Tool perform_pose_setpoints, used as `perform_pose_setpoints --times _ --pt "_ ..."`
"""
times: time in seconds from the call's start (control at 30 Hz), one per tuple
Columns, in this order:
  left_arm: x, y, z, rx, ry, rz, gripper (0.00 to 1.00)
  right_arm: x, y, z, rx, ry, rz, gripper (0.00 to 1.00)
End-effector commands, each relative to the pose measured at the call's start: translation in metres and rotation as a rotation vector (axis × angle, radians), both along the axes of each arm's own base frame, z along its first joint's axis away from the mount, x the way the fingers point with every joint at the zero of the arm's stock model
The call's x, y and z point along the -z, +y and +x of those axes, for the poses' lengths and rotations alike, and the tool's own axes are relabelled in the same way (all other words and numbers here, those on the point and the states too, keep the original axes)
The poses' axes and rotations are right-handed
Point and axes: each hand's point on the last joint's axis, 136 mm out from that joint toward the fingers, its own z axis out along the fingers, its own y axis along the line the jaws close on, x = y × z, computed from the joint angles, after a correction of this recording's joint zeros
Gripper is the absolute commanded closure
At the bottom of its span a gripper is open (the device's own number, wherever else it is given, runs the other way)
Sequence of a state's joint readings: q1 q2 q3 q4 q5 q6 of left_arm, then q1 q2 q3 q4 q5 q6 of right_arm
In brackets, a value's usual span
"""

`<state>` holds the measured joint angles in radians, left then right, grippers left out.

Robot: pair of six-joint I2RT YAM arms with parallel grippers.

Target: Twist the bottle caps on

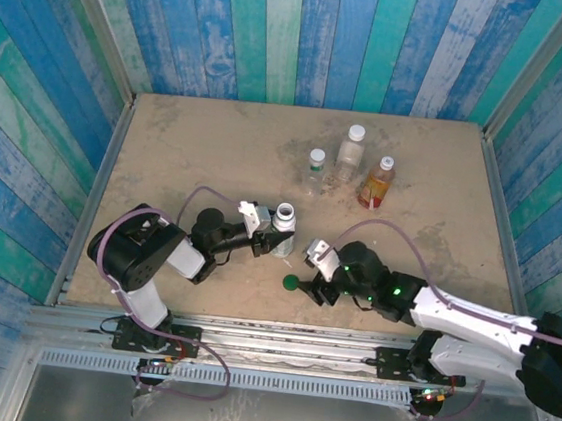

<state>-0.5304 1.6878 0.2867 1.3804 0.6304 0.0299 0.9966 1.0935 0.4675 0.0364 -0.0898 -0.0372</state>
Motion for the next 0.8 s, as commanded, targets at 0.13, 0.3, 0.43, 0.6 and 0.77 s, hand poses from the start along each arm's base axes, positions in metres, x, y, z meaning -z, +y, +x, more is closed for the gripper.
perform_pose_setpoints --times 0.13,0.3,0.43,0.6,0.77 --pt "-0.007 -0.001 0.000 0.003 -0.007 -0.007 0.49 0.046 0.009 -0.005 -0.032 0.048 -0.037 0.25" --pt "-0.006 -0.001 0.001 -0.005 0.000 0.002 0.49 0.069 0.012 -0.006 -0.057 0.072 -0.096 0.27" --pt "-0.005 0.000 0.002 -0.013 0.004 0.005 0.49 0.079 0.015 -0.003 -0.060 0.077 -0.133 0.30" --pt "-0.005 0.000 0.002 -0.014 0.002 0.005 0.49 0.089 0.022 -0.002 -0.083 0.094 -0.172 0.35" --pt "-0.003 0.000 0.003 -0.018 0.005 0.012 0.49 0.095 0.027 -0.003 -0.103 0.098 -0.195 0.46"
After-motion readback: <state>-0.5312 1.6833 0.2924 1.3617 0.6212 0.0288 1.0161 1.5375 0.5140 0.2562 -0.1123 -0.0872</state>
